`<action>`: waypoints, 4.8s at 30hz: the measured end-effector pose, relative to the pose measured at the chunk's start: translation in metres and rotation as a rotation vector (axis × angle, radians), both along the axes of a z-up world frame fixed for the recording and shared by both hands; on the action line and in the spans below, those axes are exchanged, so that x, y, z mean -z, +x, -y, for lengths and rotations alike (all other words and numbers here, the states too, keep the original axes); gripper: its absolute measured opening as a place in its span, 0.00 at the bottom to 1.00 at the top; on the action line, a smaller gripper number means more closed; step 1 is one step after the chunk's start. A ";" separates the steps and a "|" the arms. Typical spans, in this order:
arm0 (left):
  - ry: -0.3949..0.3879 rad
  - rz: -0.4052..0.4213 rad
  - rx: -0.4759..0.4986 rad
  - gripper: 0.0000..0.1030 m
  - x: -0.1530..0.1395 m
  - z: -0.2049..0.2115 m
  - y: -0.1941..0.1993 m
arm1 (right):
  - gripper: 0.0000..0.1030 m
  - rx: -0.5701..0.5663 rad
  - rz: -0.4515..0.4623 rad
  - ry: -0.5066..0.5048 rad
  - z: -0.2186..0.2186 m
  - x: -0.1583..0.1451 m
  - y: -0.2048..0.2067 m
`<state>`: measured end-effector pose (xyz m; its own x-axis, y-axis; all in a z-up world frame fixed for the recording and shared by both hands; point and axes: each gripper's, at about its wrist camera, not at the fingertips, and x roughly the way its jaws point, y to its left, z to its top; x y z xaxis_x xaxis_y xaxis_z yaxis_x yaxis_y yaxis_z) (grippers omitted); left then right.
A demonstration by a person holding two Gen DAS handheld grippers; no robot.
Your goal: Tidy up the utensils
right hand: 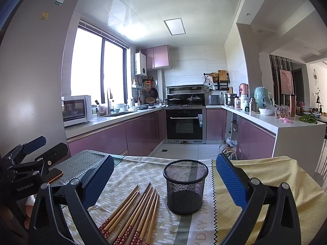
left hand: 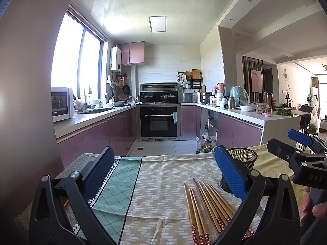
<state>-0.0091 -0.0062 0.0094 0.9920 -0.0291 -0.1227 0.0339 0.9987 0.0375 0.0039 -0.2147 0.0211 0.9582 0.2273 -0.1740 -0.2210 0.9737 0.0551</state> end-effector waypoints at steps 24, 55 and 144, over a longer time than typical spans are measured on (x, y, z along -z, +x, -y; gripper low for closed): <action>-0.002 0.002 0.001 0.94 0.000 0.003 0.001 | 0.94 -0.001 0.002 0.001 -0.001 0.001 0.000; 0.007 -0.023 0.013 0.95 0.008 0.004 0.007 | 0.94 -0.030 -0.041 0.009 -0.002 0.006 0.007; -0.157 -0.310 0.578 0.07 -0.090 0.057 0.141 | 0.06 -0.243 -0.210 0.065 0.062 -0.074 0.096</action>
<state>0.1324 -0.0629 0.0999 0.7311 -0.5855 -0.3502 0.5506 0.8095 -0.2040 0.1002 -0.2763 0.0948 0.8190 0.4624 -0.3396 -0.4239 0.8866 0.1849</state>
